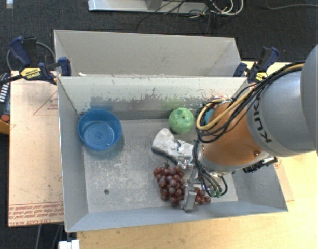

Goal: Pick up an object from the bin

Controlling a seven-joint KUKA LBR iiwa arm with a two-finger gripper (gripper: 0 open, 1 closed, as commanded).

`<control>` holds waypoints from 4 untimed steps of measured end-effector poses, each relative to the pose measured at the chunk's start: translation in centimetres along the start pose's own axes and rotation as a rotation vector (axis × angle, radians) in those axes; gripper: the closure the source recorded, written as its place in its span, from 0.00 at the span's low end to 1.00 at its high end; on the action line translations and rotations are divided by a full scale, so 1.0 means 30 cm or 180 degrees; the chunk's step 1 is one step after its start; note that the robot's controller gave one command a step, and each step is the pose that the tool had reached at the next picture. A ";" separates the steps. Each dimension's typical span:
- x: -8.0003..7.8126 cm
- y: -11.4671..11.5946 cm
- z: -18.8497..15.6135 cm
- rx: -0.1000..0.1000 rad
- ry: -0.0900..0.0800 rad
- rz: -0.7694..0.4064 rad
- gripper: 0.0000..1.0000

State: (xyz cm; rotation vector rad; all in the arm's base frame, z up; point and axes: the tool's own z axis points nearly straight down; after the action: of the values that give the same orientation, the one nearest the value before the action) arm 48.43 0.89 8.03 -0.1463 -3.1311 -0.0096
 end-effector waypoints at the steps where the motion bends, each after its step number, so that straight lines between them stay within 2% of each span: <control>1: -0.134 0.058 -0.131 -0.0013 -0.0085 0.0629 0.00; 2: -0.009 0.010 0.036 -0.0011 -0.0034 0.0334 0.00; 3: -0.104 0.037 0.034 -0.0026 -0.0098 0.0755 0.00; 4: -0.011 0.054 0.003 -0.0011 -0.0033 0.0419 1.00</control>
Offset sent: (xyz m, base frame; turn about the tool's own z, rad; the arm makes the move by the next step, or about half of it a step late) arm 0.0015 0.0020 -0.0103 0.1024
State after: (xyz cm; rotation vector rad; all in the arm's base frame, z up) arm 48.90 2.48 7.96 -0.3530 -3.1247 -0.0134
